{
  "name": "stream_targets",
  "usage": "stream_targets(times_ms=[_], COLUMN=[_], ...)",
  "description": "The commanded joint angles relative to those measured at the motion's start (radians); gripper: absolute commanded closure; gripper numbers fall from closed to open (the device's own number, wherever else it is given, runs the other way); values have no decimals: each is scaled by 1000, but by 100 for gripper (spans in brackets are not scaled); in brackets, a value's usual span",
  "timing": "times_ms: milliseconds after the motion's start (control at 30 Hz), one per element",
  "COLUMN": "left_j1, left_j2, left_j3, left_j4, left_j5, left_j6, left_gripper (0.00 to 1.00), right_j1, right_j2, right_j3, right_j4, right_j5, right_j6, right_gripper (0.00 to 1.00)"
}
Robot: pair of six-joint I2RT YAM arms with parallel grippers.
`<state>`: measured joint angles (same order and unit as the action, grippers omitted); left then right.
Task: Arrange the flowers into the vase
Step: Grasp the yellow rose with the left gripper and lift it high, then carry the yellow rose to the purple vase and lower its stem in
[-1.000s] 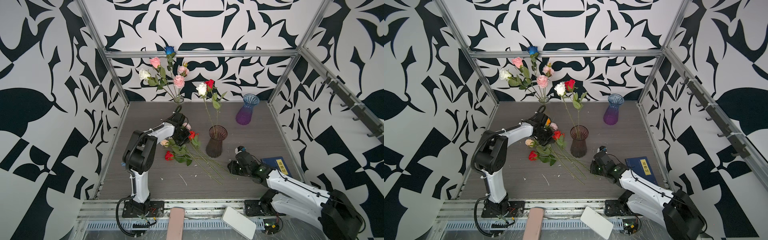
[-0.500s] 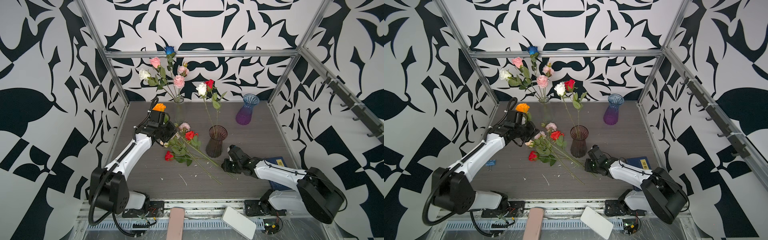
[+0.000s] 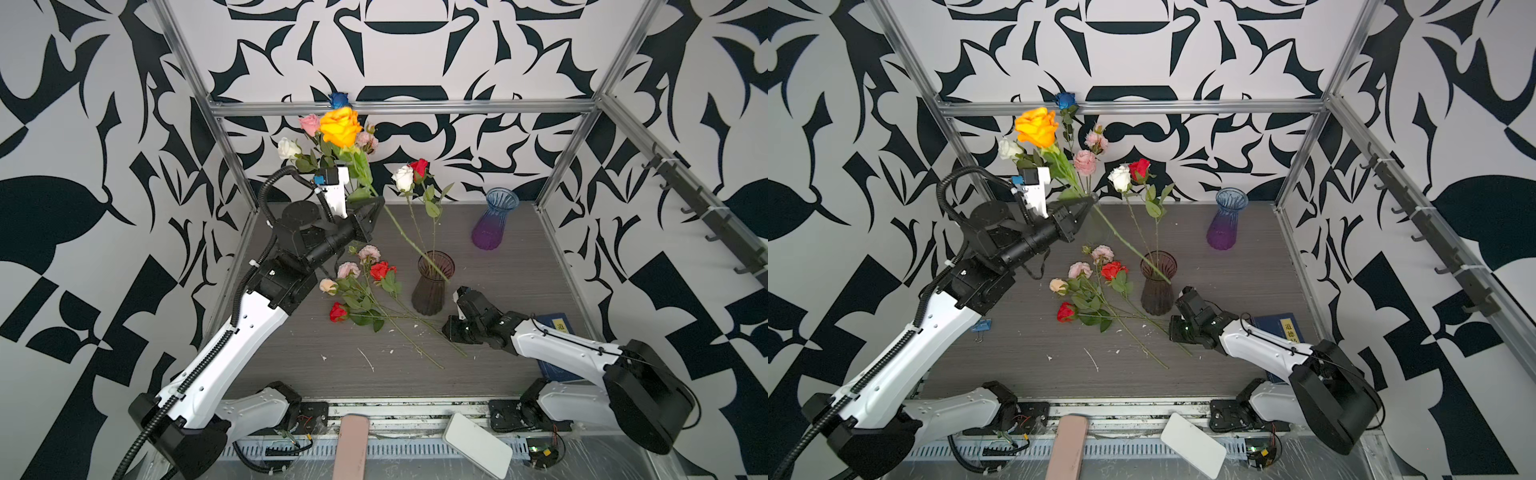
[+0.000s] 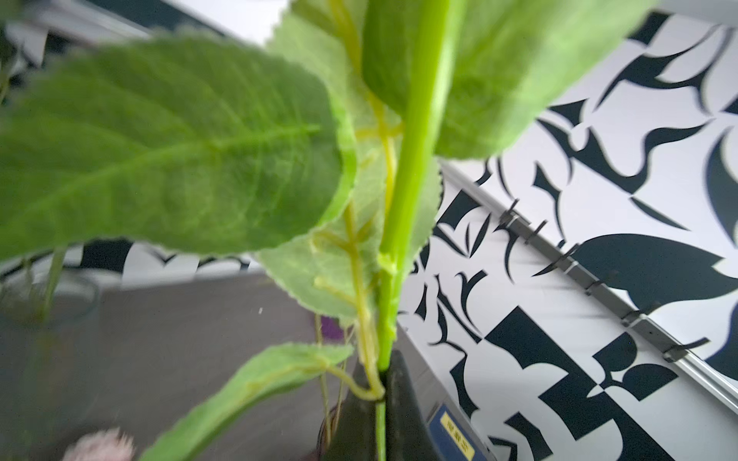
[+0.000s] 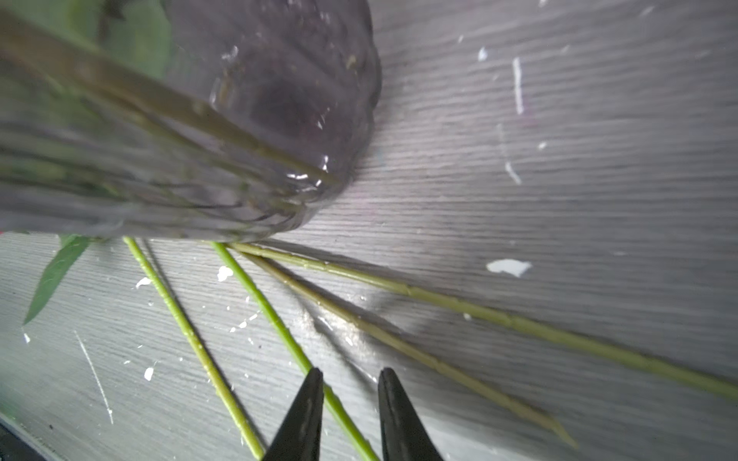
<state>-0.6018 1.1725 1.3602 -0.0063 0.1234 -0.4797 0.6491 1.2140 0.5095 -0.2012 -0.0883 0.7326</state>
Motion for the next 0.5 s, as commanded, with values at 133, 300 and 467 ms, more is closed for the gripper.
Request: stream_targets(times_ms=[133, 300, 467], left_j1=[-17, -23, -38], left_j2=[177, 279, 369], left_j3=[291, 449, 593], left_j4=[-1, -117, -302], left_j5=[119, 208, 262], left_j6=[266, 352, 419], left_gripper=[94, 95, 95], right_j1=[-8, -9, -13], right_j2=[-105, -180, -261], right_j3=[-36, -72, -103], right_j4=[-47, -77, -109], right_j5=[55, 76, 103], right_j6=[1, 17, 21], right_gripper=[72, 71, 71])
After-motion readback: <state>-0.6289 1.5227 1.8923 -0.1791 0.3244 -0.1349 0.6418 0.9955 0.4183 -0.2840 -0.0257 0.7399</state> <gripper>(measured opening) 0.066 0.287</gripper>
